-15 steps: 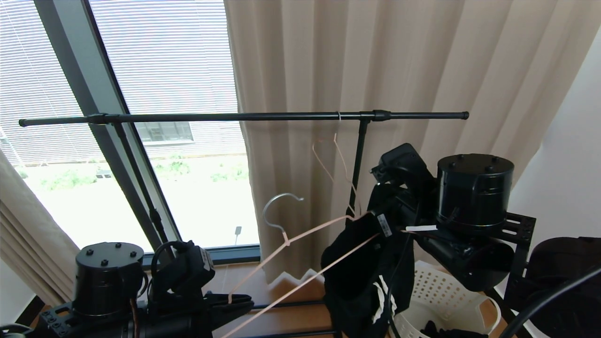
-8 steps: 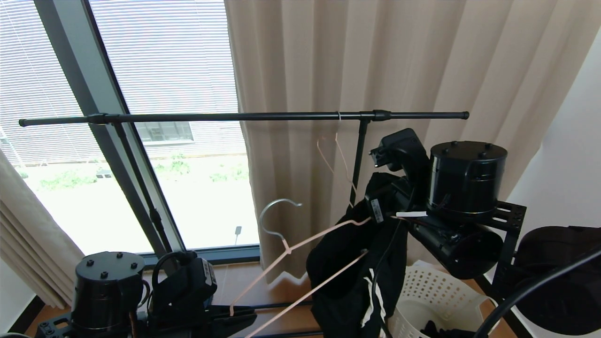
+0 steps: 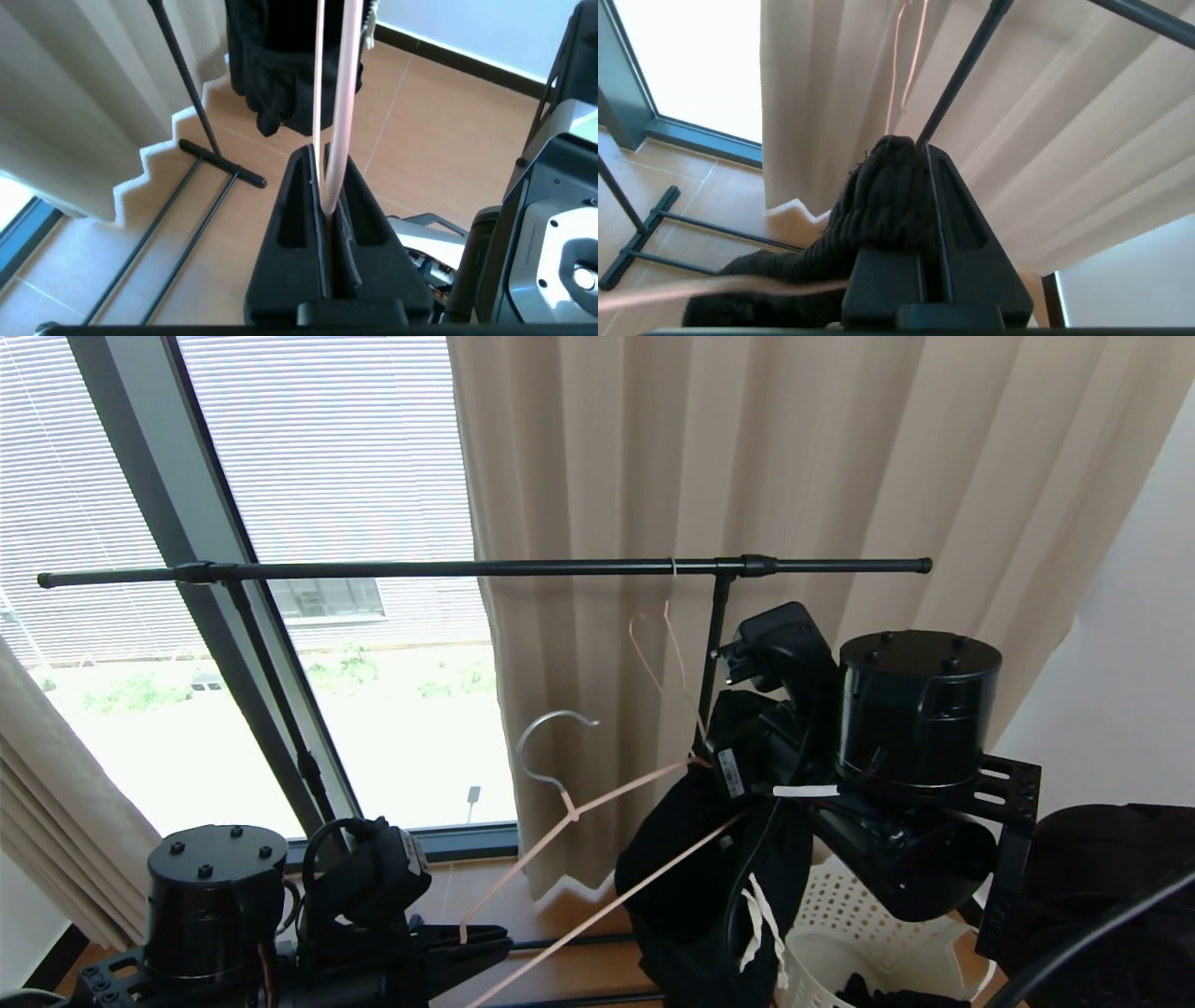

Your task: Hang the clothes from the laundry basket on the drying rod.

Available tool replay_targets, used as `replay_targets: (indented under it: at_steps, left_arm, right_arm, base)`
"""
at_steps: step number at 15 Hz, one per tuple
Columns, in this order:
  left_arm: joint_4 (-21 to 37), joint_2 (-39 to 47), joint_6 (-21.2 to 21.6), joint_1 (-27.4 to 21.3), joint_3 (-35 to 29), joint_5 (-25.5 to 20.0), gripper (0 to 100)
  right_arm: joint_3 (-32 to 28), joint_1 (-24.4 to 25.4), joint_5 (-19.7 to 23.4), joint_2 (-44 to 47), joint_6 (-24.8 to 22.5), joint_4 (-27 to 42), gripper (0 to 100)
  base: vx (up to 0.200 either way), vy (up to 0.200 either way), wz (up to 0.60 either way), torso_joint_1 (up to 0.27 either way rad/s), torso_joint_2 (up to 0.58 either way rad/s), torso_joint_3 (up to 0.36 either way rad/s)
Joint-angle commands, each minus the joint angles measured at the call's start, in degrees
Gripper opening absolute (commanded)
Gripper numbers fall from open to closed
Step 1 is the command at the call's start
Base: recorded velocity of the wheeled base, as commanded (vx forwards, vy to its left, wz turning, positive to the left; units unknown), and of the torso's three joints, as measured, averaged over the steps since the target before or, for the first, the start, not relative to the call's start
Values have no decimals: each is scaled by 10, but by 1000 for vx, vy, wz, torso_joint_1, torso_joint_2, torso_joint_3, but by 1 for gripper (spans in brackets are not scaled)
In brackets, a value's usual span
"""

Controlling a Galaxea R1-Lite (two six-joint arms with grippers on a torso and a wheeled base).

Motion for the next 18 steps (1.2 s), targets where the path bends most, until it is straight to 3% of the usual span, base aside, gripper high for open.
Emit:
replay_targets:
  at_steps: [1,18]
  left_arm:
    - [-8,2,-8,-3,-5,16,0]
    - [-9,17,-8,-16,-5,21,0]
  right_arm:
    - [1,8,-1,3,1,0,0]
    - [-8,85,-18,-1,40,-3,0]
  base:
    - [0,0,0,0,0,0]
    - [0,0,0,0,0,0]
